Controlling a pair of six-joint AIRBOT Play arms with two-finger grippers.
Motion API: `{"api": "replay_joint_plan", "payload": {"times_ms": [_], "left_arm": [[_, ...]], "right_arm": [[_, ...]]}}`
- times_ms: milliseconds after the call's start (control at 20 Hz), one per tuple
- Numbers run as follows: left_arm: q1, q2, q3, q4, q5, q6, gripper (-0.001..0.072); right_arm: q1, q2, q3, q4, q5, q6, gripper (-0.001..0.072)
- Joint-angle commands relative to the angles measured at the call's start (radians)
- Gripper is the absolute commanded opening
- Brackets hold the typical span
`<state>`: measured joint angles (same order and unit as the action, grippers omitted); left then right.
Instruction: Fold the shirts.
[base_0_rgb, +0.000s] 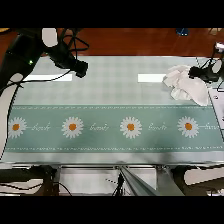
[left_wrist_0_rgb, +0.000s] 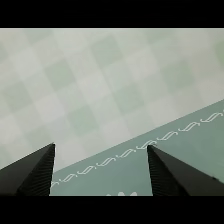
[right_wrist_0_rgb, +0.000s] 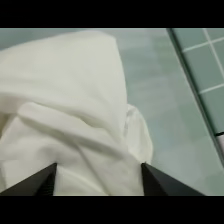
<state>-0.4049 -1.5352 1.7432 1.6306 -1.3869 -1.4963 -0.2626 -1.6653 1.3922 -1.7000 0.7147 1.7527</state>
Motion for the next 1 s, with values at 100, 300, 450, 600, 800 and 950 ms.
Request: {"api": "replay_joint_plan", "payload": {"times_ms": [100,300,450,600,800,950], "left_arm": [[0.000,0.000,0.001,0.000,-0.003,0.022,0.0710],[0.000,0.010,0.002,0.001,-0.002,0.021,0.0710],[0.000,0.058,0.017,0.002,-0.002,0.021,0.0710],[0.000,0.131,0.112,0.002,-0.002,0.021,0.0710],[0.000,0.253,0.269,0.001,-0.003,0.021,0.0710],[0.000,0.359,0.295,0.001,-0.006,0.017,0.0710]], "right_arm": [[-0.014,-0.134,0.000,0.191,0.019,-0.078,0.0421],[-0.015,-0.066,0.001,0.205,0.032,-0.154,0.0036],[-0.014,0.110,0.001,0.214,0.023,-0.243,0.0035],[-0.014,0.347,0.001,0.358,0.010,-0.336,0.0035],[-0.014,0.656,0.001,0.680,-0.013,-0.488,0.0034],[-0.014,0.842,0.001,0.888,0.003,-0.503,0.0034]]}}
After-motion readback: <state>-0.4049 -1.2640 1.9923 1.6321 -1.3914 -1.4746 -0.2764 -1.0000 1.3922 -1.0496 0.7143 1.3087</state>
